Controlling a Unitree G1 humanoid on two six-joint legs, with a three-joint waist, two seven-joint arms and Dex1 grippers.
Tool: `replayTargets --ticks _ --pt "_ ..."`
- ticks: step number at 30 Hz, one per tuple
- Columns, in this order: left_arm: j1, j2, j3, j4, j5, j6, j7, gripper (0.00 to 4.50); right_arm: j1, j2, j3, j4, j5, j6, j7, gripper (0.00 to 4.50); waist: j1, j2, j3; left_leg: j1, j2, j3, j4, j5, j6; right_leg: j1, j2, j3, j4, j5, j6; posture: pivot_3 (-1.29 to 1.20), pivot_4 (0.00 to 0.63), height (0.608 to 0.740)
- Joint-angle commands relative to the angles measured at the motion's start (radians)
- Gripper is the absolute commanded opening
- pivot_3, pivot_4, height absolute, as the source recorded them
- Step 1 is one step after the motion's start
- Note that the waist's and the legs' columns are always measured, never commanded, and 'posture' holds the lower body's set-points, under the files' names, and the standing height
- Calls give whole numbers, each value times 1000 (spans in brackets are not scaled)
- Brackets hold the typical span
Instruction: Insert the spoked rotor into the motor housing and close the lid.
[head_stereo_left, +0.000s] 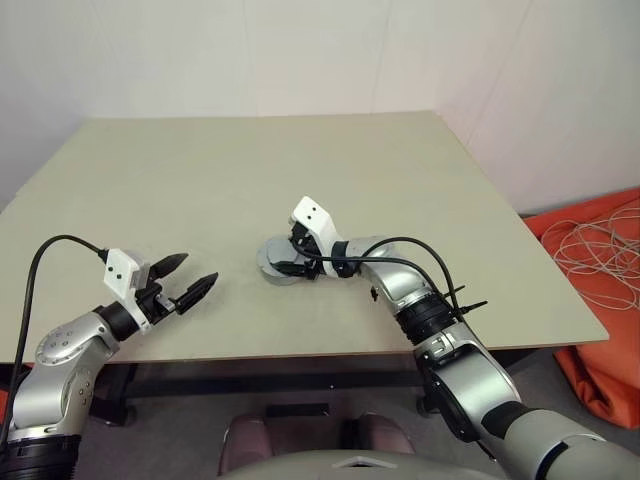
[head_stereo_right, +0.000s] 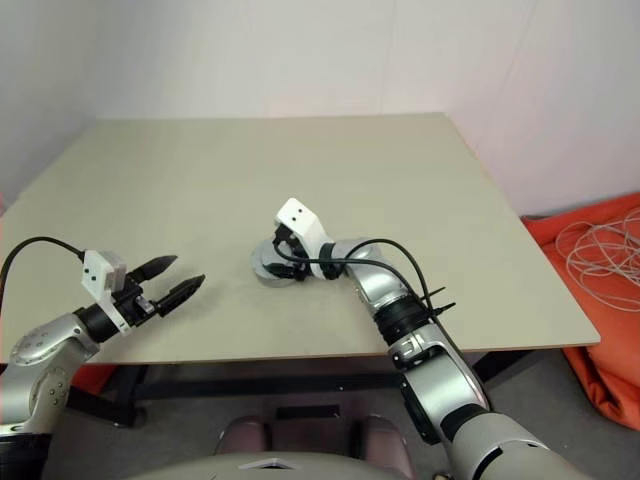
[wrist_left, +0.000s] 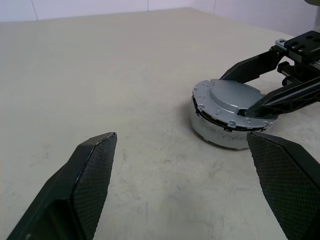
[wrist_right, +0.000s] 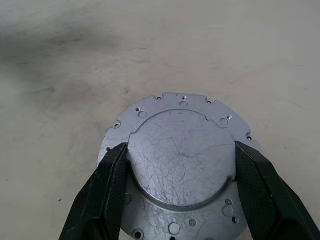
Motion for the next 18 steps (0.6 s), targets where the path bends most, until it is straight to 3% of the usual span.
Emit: replayTargets --ticks 1,18 --pt "3 1 14 -29 -6 -7 3 4399 -28 0 -5 -36 8 -6 3 3131 0 0 0 0 0 0 0 0 0 0 0 0 0 0 0 0 0 740" --pt "1 -3 12 -22 -6 -11 4 4399 -35 -7 28 3 -34 17 -16 3131 0 0 0 0 0 0 0 0 0 0 0 0 0 0 0 0 0 740"
